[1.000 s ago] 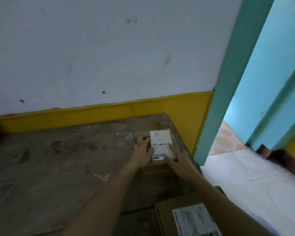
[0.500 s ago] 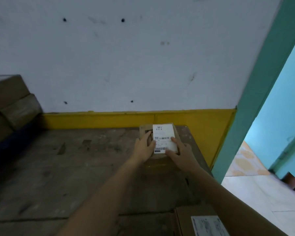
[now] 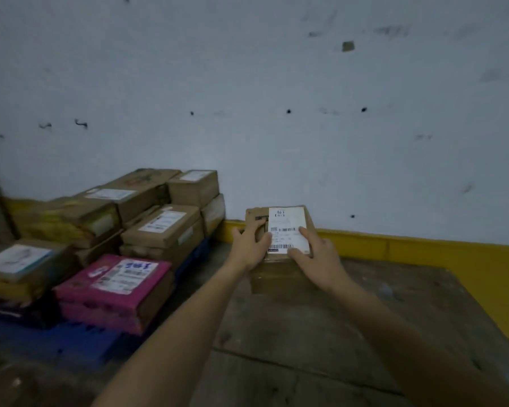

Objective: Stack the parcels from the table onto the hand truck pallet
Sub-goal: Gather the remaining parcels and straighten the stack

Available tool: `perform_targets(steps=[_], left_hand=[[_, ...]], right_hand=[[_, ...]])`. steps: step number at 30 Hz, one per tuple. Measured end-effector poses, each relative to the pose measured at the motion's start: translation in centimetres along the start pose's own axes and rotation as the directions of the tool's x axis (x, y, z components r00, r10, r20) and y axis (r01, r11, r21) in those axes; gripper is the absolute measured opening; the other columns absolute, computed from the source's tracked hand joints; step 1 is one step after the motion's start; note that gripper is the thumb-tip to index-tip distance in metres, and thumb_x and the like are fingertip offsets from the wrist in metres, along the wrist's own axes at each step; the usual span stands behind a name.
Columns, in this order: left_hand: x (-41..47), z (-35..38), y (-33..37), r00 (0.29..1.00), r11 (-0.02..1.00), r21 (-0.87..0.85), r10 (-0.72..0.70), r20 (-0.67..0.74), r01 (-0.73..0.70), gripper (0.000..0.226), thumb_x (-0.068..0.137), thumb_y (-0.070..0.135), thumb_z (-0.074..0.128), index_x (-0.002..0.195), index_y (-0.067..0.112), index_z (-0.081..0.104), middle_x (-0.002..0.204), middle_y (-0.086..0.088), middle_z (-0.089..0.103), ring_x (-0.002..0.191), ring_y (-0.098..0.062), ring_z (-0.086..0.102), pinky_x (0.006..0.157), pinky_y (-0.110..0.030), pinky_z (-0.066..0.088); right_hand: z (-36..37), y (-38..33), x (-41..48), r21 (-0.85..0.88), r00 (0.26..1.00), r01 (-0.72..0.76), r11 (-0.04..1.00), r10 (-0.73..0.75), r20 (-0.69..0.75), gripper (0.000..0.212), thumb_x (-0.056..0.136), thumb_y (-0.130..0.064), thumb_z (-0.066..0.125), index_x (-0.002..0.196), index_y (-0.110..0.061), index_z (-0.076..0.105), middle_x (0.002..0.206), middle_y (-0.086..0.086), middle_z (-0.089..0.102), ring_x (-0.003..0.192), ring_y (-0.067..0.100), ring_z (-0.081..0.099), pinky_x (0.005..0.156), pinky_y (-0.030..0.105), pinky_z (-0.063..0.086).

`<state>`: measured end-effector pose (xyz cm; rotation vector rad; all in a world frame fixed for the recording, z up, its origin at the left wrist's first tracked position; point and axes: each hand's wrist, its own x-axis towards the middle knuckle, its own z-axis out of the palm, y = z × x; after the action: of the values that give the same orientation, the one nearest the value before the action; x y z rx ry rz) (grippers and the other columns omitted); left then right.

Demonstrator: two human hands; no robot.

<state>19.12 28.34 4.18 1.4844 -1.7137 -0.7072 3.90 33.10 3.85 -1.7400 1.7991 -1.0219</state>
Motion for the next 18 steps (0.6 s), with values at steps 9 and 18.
perform_targets(steps=[9,18], left_hand=[[-0.5,-14.4,-5.1,0.996,0.998,0.016,0.067,-0.054,-0.066,0.043,0.090,0.039,0.054,0.130,0.026,0.048,0.135,-0.009,0.049,0.121,-0.025,0.049,0.101,-0.042,0.043],[6.5,-21.3,-8.0,0.994,0.997,0.045,0.065,-0.083,-0.061,0.044,0.092,0.036,0.052,0.133,0.022,0.048,0.136,-0.005,0.052,0.115,-0.018,0.052,0.086,-0.026,0.043]], right_hand=[[9.3,-11.6,-0.3,0.038,0.999,0.051,0.998,-0.051,-0.012,0.062,0.091,-0.049,0.047,0.146,-0.034,0.023,0.143,0.010,0.028,0.128,0.029,0.034,0.103,0.039,0.035],[15.1,-17.5,7.3,0.044,0.997,0.079,0.996,-0.079,0.001,0.064,0.090,-0.054,0.044,0.146,-0.035,0.020,0.142,0.011,0.028,0.128,0.030,0.032,0.102,0.040,0.034]])
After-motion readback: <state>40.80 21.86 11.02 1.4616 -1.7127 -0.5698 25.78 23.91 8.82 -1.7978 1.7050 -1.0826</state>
